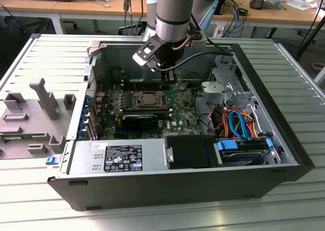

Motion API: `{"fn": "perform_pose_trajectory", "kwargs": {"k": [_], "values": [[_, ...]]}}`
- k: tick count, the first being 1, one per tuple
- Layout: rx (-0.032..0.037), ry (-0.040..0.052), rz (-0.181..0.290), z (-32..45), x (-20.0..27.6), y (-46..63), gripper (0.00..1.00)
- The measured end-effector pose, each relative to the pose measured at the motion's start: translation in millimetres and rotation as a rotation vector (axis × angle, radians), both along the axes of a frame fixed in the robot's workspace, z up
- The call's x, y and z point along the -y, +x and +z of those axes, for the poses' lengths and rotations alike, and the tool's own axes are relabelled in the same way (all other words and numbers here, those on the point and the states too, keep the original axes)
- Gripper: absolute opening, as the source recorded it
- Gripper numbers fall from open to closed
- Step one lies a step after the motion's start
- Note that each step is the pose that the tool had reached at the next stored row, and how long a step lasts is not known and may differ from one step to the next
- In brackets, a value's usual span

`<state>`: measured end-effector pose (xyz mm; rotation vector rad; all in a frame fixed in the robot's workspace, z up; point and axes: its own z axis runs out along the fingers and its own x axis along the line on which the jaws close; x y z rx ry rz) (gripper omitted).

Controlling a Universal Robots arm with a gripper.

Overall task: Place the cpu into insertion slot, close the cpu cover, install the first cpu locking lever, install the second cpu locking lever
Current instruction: 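Close the cpu cover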

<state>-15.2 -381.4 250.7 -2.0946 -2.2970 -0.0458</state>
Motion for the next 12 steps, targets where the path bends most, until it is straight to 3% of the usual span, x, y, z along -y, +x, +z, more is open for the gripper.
{"fn": "perform_pose_trajectory", "kwargs": {"k": [12], "values": [[0.0000,0.0000,0.000,-0.3,0.0,-5.2,0.11]]}}
